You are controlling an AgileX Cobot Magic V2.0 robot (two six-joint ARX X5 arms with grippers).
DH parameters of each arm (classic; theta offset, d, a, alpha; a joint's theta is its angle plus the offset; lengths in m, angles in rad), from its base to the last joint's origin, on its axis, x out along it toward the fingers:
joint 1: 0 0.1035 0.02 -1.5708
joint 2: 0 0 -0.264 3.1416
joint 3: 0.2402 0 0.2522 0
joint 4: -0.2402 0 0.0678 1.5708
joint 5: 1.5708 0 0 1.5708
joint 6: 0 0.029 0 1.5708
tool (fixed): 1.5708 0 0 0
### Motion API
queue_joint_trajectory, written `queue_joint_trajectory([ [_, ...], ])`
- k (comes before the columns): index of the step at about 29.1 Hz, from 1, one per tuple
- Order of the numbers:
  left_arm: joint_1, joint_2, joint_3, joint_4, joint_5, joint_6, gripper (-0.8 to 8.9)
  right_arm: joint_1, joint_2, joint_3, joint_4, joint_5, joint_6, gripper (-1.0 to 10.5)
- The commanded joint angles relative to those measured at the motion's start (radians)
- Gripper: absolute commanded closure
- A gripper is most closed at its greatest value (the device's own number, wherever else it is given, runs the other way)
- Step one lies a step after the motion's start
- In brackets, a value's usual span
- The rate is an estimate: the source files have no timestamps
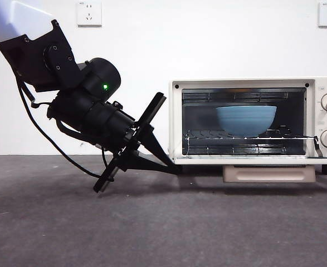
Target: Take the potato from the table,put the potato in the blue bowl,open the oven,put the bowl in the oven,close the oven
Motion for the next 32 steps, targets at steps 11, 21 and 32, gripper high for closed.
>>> queue_joint_trajectory([
  [11,-0.011,0.012,0.215,0.031,0.057,-0.079,8.2,0.0,-0.003,-0.004,-0.112,0.086,-0.042,9.6],
  [21,-0.01,0.012,0.373,-0.018,0.034,-0.084,8.2,0.0,-0.001,-0.004,-0.165,0.086,-0.056,9.6],
  [32,0.002,0.012,0.385,-0.032,0.011,-0.086,8.2,0.001,-0.001,-0.004,-0.182,0.086,-0.056,9.6],
])
